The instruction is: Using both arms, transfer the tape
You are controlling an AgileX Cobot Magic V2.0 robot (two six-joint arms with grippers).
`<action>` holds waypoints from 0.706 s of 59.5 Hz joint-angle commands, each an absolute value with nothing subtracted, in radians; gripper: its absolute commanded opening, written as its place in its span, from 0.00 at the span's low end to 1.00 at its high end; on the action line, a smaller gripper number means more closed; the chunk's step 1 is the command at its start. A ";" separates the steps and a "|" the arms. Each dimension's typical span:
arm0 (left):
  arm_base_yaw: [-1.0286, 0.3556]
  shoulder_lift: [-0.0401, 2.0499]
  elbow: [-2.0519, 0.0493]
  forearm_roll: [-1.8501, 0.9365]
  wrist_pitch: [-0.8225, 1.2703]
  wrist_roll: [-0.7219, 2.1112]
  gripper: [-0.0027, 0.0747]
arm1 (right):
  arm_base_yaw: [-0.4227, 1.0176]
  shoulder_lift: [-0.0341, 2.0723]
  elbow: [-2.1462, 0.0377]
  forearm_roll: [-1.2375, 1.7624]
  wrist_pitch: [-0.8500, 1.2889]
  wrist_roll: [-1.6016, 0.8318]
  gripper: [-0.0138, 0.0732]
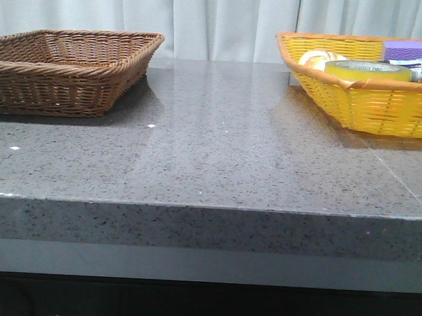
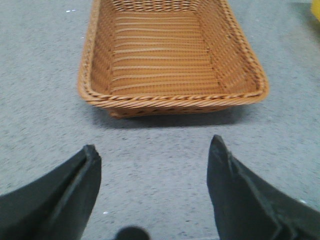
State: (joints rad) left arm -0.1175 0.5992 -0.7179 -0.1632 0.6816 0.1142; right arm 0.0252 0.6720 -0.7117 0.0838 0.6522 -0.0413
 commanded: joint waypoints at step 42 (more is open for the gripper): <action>-0.473 0.608 -0.811 -0.264 0.547 0.200 0.63 | -0.056 1.460 -1.512 0.194 0.942 0.000 0.72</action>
